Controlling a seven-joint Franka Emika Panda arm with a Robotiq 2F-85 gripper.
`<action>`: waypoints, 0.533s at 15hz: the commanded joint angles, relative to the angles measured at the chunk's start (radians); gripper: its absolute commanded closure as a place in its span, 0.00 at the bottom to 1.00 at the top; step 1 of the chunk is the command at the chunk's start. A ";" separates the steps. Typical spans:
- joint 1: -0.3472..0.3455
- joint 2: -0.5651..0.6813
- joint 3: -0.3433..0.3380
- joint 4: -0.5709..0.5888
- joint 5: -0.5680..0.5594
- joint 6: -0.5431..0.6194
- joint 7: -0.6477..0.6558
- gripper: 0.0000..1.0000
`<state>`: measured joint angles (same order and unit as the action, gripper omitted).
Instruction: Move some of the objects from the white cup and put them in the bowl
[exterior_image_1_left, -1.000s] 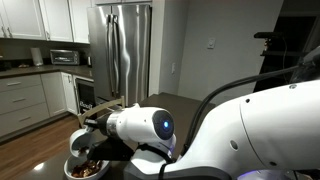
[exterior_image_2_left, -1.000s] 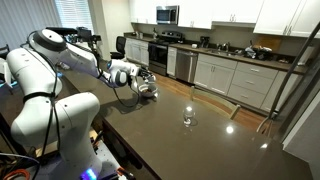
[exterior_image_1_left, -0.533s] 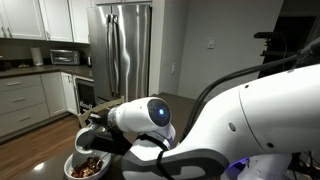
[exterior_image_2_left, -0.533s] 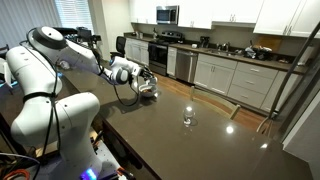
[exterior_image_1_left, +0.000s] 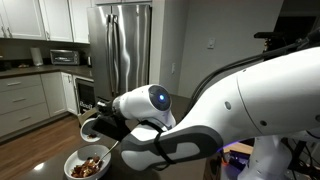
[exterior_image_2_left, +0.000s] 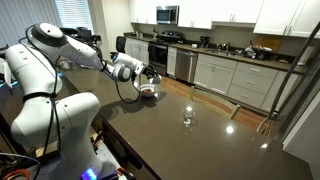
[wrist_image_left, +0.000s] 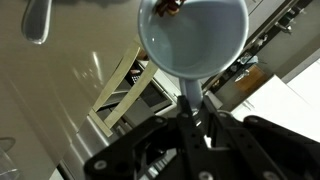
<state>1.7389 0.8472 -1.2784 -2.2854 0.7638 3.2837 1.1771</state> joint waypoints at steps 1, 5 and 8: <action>0.014 -0.046 -0.035 -0.023 0.025 -0.031 0.022 0.94; 0.018 -0.042 -0.075 -0.036 0.063 -0.088 0.053 0.94; 0.022 -0.042 -0.107 -0.049 0.088 -0.138 0.086 0.94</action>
<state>1.7400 0.8305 -1.3411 -2.3167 0.8217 3.1828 1.2312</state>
